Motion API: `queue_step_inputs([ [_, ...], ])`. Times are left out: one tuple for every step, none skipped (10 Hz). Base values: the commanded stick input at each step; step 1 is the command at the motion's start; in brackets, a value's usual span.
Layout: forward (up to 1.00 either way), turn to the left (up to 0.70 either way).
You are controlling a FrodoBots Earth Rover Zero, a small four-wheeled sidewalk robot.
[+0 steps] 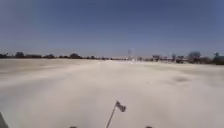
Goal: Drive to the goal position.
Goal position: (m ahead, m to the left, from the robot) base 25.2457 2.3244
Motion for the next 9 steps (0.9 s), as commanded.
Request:
queue_step_inputs([
  [0.70,0.00],
  [0.70,0.00],
  [0.70,0.00],
  [0.70,0.00],
  [0.70,0.00],
  [0.70,0.00],
  [0.70,0.00],
  [0.70,0.00],
  [0.70,0.00],
])
